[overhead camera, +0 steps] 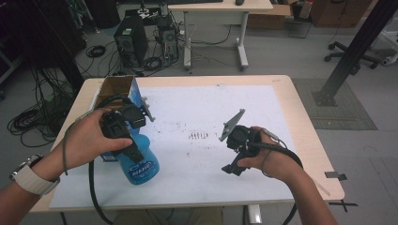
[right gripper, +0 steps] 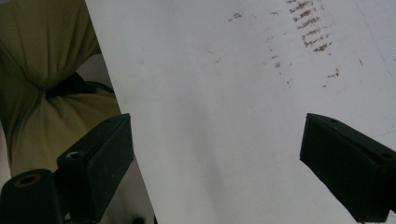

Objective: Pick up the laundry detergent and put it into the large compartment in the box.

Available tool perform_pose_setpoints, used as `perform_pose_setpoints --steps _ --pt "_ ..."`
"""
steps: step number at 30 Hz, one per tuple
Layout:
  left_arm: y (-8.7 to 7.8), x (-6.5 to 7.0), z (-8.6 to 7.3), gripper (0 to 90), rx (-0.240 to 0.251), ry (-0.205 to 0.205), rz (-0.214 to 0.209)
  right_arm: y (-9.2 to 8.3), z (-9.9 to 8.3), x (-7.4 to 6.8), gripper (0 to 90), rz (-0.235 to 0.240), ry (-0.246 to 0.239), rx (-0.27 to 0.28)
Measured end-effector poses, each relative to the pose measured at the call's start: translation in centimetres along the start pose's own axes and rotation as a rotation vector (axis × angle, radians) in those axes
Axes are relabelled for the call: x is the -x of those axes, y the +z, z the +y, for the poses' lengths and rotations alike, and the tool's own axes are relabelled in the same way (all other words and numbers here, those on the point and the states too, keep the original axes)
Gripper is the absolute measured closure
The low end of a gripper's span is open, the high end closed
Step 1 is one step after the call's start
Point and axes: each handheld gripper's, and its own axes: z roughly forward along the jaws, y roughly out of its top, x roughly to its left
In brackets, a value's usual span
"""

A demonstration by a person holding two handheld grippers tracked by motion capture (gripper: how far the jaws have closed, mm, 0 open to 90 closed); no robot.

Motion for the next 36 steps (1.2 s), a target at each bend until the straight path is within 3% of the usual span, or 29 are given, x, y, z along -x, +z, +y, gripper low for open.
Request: perform_pose_setpoints --steps 18,29,36 --pt "-3.7 -1.2 -0.5 37.3 0.013 -0.16 0.006 0.2 0.4 -0.1 9.7 0.005 -0.013 0.007" --pt "-6.3 -1.9 -0.4 37.3 0.014 -0.23 0.033 0.1 0.7 0.0 9.7 0.002 -0.018 0.013" --pt "-7.8 -2.8 -0.5 37.3 0.016 -0.283 0.018 0.2 0.7 0.1 9.7 0.003 -0.02 0.018"
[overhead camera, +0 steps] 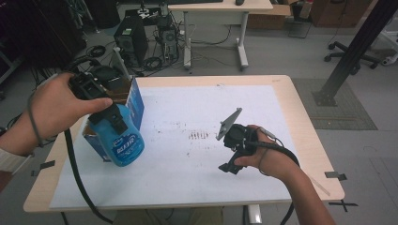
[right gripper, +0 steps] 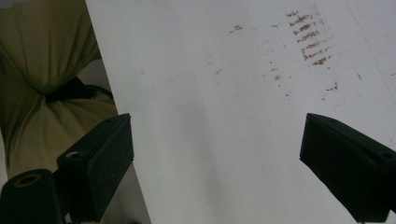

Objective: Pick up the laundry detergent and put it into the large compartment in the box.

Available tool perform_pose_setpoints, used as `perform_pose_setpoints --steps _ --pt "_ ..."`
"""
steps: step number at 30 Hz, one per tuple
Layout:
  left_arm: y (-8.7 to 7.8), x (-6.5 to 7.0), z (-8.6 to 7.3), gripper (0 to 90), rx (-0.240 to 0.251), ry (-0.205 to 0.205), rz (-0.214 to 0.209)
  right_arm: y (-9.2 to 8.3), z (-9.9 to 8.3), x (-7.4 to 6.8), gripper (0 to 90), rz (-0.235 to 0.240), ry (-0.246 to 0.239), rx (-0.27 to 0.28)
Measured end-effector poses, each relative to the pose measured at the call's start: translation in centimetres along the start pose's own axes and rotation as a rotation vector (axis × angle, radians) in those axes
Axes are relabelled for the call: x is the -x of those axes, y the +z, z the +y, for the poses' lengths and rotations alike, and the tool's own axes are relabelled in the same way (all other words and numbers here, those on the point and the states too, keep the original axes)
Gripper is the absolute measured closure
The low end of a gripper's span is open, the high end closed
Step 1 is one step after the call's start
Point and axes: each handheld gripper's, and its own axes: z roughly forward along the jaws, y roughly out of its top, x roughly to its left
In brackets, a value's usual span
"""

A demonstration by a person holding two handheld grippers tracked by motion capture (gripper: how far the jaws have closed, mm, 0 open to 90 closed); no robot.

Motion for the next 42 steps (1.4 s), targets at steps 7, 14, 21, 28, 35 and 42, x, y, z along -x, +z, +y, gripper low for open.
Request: perform_pose_setpoints --steps 7,14,21,28,35,42 --pt "-0.9 -0.8 0.3 37.3 -0.008 -0.046 0.001 0.0 0.1 0.1 9.7 0.0 -0.002 0.002" --pt "-2.5 -1.7 0.5 37.3 -0.018 -0.098 0.002 0.2 0.3 0.3 9.7 0.002 -0.004 0.003" --pt "-4.4 -2.7 0.8 37.3 -0.016 -0.157 0.014 0.3 0.5 0.6 9.7 0.006 -0.006 0.008" --pt "-6.1 -4.1 0.9 37.3 -0.018 -0.231 0.011 0.4 0.6 0.8 9.7 0.007 -0.01 0.015" --pt "-7.3 -5.2 0.9 37.3 -0.008 -0.288 0.016 0.2 0.7 1.0 9.7 0.005 -0.014 0.016" --pt "-7.7 -6.1 0.8 37.4 0.001 -0.348 0.016 0.2 0.7 1.1 9.7 0.007 -0.013 0.015"
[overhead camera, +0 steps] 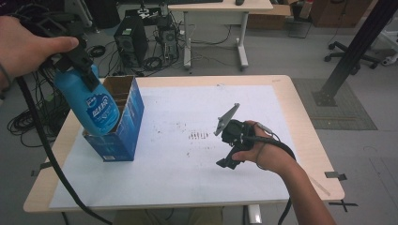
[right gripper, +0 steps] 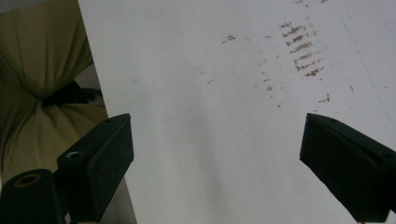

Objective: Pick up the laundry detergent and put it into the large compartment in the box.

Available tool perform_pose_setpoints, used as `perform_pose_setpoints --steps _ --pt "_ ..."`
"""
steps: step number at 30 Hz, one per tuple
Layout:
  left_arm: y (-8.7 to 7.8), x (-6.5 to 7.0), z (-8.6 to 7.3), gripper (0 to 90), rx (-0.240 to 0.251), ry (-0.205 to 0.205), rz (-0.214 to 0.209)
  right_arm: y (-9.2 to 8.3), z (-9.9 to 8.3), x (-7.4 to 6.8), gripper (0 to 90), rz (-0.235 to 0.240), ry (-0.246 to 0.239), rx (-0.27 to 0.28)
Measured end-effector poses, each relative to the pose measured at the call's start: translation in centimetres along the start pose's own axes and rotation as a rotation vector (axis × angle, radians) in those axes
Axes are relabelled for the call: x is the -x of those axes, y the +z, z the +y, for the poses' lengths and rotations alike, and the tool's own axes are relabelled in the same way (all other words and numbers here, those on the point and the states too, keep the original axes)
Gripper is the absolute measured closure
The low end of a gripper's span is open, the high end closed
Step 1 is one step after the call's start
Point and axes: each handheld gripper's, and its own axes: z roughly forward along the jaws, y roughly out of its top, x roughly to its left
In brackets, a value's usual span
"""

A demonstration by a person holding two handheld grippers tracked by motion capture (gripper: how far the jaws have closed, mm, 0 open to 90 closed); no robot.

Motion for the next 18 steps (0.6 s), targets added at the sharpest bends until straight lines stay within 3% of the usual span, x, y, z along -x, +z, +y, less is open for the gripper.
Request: perform_pose_setpoints --steps 7,18 --pt "-0.5 -1.1 0.4 37.4 0.014 -0.047 -0.012 -0.1 -0.1 0.1 9.7 -0.001 0.0 0.0" --pt "-1.0 -3.0 1.1 37.3 0.047 -0.126 0.007 -0.3 -0.4 0.3 9.7 -0.004 0.011 -0.006"
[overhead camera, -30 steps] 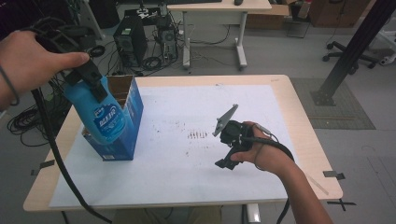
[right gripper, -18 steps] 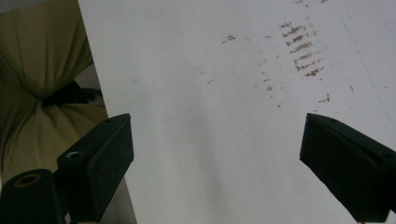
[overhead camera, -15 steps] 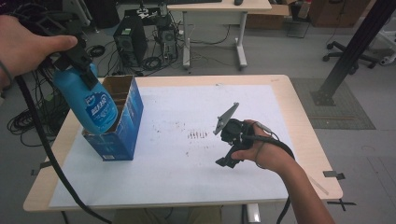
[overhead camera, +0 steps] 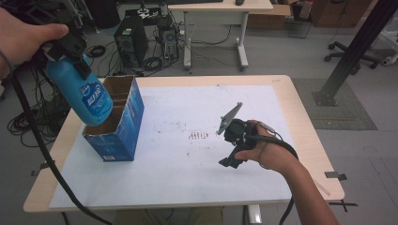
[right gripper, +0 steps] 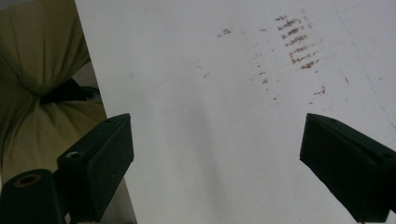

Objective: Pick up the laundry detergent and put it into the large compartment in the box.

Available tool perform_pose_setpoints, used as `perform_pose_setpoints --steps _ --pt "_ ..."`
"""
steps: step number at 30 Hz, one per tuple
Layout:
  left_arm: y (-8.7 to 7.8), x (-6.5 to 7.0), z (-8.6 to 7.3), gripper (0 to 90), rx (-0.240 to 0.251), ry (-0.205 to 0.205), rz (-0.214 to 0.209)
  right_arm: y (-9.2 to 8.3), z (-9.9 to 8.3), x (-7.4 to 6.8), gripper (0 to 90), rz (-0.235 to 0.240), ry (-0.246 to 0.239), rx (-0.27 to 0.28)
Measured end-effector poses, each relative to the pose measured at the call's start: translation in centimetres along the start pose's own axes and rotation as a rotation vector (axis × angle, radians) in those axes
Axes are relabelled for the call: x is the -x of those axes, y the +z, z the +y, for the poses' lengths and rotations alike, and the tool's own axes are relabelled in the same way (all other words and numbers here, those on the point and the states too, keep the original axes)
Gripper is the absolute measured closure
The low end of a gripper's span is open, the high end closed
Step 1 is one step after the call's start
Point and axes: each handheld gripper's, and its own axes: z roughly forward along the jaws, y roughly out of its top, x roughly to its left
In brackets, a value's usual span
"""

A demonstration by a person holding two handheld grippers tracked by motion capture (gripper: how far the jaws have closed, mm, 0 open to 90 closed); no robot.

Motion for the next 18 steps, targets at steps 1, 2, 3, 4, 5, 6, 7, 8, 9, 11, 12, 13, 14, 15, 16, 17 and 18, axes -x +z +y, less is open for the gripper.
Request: perform_pose_setpoints --steps 1,2,3,4,5,6,7,8,9,11,12,13,14,15,16,17,18 --pt "0.0 -0.1 0.1 37.3 0.002 -0.007 0.0 0.0 0.0 0.0 9.7 -0.001 0.002 0.0" --pt "0.0 -0.3 0.1 37.3 0.007 -0.012 0.0 0.0 0.0 0.0 9.7 -0.002 0.001 0.002" --pt "0.1 -0.4 0.2 37.4 0.007 -0.015 0.003 -0.1 0.0 0.0 9.7 -0.001 0.001 0.002" --pt "0.2 -0.5 0.3 37.3 0.005 -0.019 0.006 -0.1 -0.1 0.0 9.7 -0.001 0.004 0.001" --pt "0.2 -0.6 0.3 37.4 0.006 -0.025 0.011 -0.1 -0.1 0.1 9.7 -0.002 0.002 0.001" --pt "0.3 -0.7 0.4 37.4 0.005 -0.028 0.016 0.0 -0.1 0.1 9.7 0.0 0.004 0.0" --pt "0.4 -0.8 0.5 37.3 0.005 -0.034 0.02 0.0 -0.1 0.1 9.7 -0.001 0.001 0.0" --pt "0.5 -0.8 0.6 37.4 0.003 -0.036 0.027 0.0 -0.2 0.2 9.7 0.0 0.005 0.0" --pt "0.6 -0.8 0.7 37.3 0.005 -0.044 0.03 0.0 -0.2 0.2 9.7 0.0 0.004 -0.001" --pt "0.7 -0.9 0.9 37.3 0.005 -0.047 0.035 0.0 -0.2 0.2 9.7 0.0 0.007 0.0" --pt "0.8 -1.0 1.0 37.3 0.004 -0.05 0.034 0.0 -0.3 0.3 9.7 0.0 0.007 0.0" --pt "0.8 -1.0 1.1 37.4 0.008 -0.053 0.034 0.0 -0.3 0.3 9.7 0.001 0.008 0.0" --pt "0.8 -1.0 1.2 37.4 0.011 -0.057 0.035 0.1 -0.3 0.4 9.7 0.0 0.01 -0.002" --pt "0.9 -1.0 1.3 37.4 0.011 -0.061 0.035 0.1 -0.4 0.4 9.7 0.0 0.011 -0.001" --pt "0.9 -1.1 1.5 37.4 0.014 -0.064 0.036 0.1 -0.4 0.4 9.7 0.0 0.012 -0.001" --pt "1.0 -1.1 1.6 37.4 0.014 -0.067 0.036 0.1 -0.4 0.5 9.7 0.002 0.013 -0.001" --pt "1.1 -1.1 1.7 37.3 0.019 -0.071 0.037 0.1 -0.5 0.5 9.7 0.002 0.013 0.0"
